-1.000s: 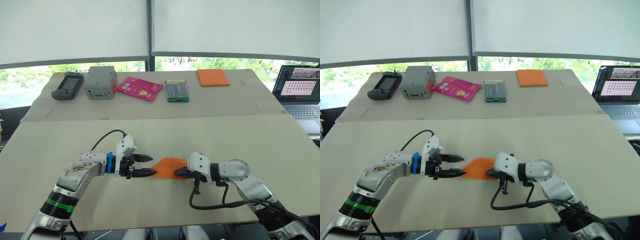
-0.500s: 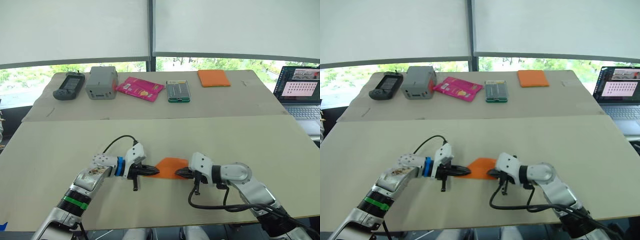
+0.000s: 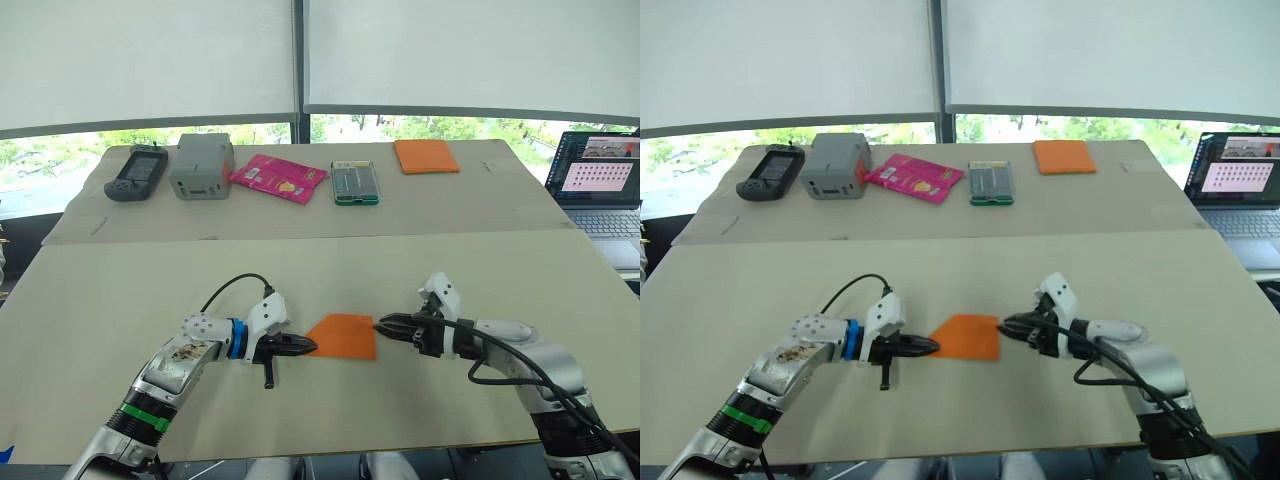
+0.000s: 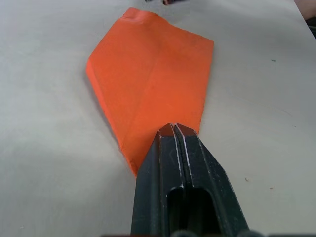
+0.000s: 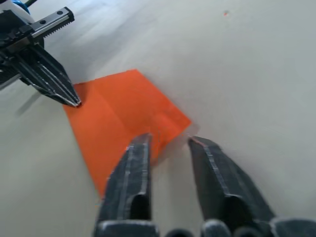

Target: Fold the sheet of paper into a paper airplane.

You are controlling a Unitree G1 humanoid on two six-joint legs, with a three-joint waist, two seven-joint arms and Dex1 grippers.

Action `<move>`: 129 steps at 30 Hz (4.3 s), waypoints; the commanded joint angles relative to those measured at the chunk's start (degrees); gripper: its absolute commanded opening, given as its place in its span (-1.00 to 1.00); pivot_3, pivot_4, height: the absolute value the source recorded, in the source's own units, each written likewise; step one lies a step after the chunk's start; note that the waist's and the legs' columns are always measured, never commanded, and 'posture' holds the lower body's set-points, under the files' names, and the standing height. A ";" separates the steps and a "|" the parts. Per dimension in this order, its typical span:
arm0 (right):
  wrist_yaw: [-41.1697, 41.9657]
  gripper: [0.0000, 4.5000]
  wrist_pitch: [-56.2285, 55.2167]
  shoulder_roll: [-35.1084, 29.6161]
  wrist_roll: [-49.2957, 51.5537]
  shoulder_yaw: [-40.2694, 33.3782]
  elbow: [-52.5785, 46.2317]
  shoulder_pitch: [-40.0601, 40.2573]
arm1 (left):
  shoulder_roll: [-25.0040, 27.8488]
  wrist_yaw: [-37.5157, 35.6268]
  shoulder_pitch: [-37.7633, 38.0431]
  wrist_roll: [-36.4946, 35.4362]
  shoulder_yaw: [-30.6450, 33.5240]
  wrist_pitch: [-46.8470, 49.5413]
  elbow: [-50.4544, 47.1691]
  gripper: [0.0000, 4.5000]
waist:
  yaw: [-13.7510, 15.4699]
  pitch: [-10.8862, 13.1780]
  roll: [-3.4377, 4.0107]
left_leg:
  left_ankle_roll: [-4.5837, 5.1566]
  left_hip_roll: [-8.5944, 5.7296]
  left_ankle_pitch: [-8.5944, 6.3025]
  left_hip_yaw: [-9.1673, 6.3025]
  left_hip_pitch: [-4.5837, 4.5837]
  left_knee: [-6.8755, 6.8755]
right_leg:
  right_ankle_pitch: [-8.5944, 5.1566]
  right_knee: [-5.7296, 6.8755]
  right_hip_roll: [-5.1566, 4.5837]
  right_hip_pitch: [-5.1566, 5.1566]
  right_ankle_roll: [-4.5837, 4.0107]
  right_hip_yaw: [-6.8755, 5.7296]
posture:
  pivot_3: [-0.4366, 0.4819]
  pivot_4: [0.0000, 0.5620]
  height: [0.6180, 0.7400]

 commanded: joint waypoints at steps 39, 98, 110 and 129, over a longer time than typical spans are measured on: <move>12.78 -0.99 -50.78 -5.88 -22.81 15.66 3.93 -1.36 | 0.03 -1.12 1.42 2.77 -1.45 -3.25 2.86 -1.00 | 0.02 -0.03 0.02 | 0.00 -0.02 0.00 0.07 0.04 0.00 | 0.00 0.00 0.09 0.00 0.01 -0.23 | -0.05 -0.47 1.00; 4.68 0.33 -22.53 -4.67 -10.90 7.03 -9.25 -2.23 | -7.55 2.15 1.27 5.78 0.30 -15.12 10.93 -1.00 | 0.11 -0.05 -0.12 | 0.01 0.15 -0.02 0.05 0.13 0.00 | 0.05 -0.04 0.00 0.12 -0.07 -0.03 | -0.05 -0.47 1.00; -9.65 -0.99 -12.63 7.05 -17.04 15.40 -7.23 2.91 | -4.91 1.47 2.93 5.63 0.93 -11.70 7.60 -1.00 | -0.06 -0.07 -0.08 | 0.00 0.10 -0.02 0.05 0.01 -0.02 | 0.05 -0.03 0.01 -0.06 -0.08 -0.12 | -0.05 -0.47 1.00; -13.45 -0.99 -14.88 -1.62 -18.44 6.95 -4.49 15.47 | -5.21 0.53 2.01 5.18 -0.09 -10.65 9.99 -1.00 | 0.77 -0.90 0.22 | 0.20 0.12 -0.15 -0.08 0.99 -0.17 | 0.04 -0.76 -0.01 1.04 -0.06 -0.31 | -0.05 -0.47 1.00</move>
